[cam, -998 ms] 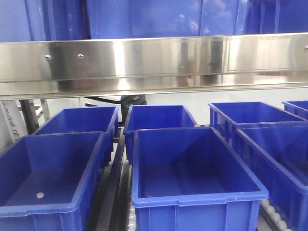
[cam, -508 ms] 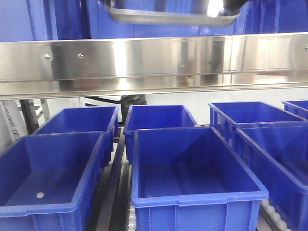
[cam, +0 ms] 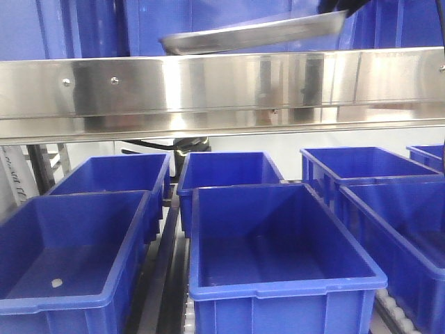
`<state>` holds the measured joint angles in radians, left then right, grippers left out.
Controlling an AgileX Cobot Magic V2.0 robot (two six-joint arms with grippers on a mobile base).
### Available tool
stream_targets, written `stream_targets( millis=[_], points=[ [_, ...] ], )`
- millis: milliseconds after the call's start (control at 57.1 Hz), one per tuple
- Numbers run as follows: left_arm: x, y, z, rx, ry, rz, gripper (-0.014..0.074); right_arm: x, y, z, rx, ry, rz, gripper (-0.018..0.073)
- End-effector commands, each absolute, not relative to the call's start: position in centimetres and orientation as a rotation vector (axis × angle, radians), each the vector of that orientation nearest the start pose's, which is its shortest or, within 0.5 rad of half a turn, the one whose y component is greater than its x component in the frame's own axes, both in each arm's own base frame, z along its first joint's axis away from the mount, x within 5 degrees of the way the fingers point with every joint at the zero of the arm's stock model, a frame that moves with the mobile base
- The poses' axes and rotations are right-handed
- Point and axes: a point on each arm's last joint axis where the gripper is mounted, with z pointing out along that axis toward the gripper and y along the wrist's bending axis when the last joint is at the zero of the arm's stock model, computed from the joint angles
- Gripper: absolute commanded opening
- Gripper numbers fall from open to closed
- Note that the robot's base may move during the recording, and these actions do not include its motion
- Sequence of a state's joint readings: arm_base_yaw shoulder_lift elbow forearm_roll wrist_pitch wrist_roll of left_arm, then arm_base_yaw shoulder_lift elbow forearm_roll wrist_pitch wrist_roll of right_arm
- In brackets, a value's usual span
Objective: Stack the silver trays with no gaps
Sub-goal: 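Lower the tray with both grippers onto the silver tray on the shelf, then open both grippers and release the stacked tray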
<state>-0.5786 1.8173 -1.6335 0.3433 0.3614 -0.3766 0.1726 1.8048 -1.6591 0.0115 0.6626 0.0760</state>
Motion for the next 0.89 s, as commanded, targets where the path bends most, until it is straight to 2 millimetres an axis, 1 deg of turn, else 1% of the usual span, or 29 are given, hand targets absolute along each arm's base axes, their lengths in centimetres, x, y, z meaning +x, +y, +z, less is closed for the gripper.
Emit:
stream_targets(
  millis=[0,53,105,228,315,385,543,595,665,700,735,770,788,823,875],
  points=[
    [37.1,-23.2,35.8,0.450,1.921,-0.304,0.0229,41.7,7.1,34.6,-0.120,2.235,0.122,0.0218],
    [37.1,-23.3,35.8,0.450,1.910,-0.310,0.0234,41.7,7.1,34.7,-0.120,2.228,0.123,0.0237],
    [37.1,-23.3,36.0,0.451,1.898,-0.317,0.0235,41.8,7.1,35.0,-0.119,2.218,0.124,0.0237],
    [37.2,-23.4,37.6,0.437,1.845,-0.334,0.0235,41.8,7.2,36.4,-0.117,2.182,0.128,0.0235],
    [37.2,-23.3,39.2,0.418,1.826,-0.334,0.0235,41.7,7.1,37.8,-0.116,2.171,0.129,0.0235],
    [36.9,-23.3,41.0,0.402,1.818,-0.329,0.0235,41.4,7.1,39.3,-0.116,2.173,0.128,0.0235],
    [35.8,-23.4,44.6,0.377,1.798,-0.333,0.0231,39.9,6.8,42.4,-0.116,2.184,0.127,0.0228],
    [35.2,-23.5,45.8,0.369,1.798,-0.332,0.0216,39.3,6.7,43.4,-0.118,2.180,0.126,0.0200],
    [34.5,-23.3,47.1,0.356,1.807,-0.328,0.0160,38.3,6.5,44.7,-0.131,2.162,0.120,0.0123],
    [34.2,-23.2,47.7,0.351,1.814,-0.323,0.0105,37.8,6.4,45.3,-0.140,2.153,0.116,0.0068],
    [33.7,-22.9,48.2,0.346,1.823,-0.310,0.0020,36.9,6.3,46.1,-0.153,2.143,0.109,-0.0011],
    [33.4,-22.5,48.8,0.339,1.826,-0.299,-0.0045,36.2,6.2,46.7,-0.167,2.134,0.101,-0.0084],
    [33.2,-22.4,48.9,0.337,1.828,-0.298,-0.0037,36.0,6.1,46.9,-0.170,2.133,0.100,-0.0105],
    [32.8,-21.9,49.4,0.332,1.825,-0.289,-0.0009,35.3,6.0,47.6,-0.181,2.118,0.094,-0.0086],
    [32.3,-21.3,49.9,0.326,1.831,-0.260,-0.0009,34.1,5.8,48.6,-0.193,2.095,0.088,-0.0071]
  ],
)
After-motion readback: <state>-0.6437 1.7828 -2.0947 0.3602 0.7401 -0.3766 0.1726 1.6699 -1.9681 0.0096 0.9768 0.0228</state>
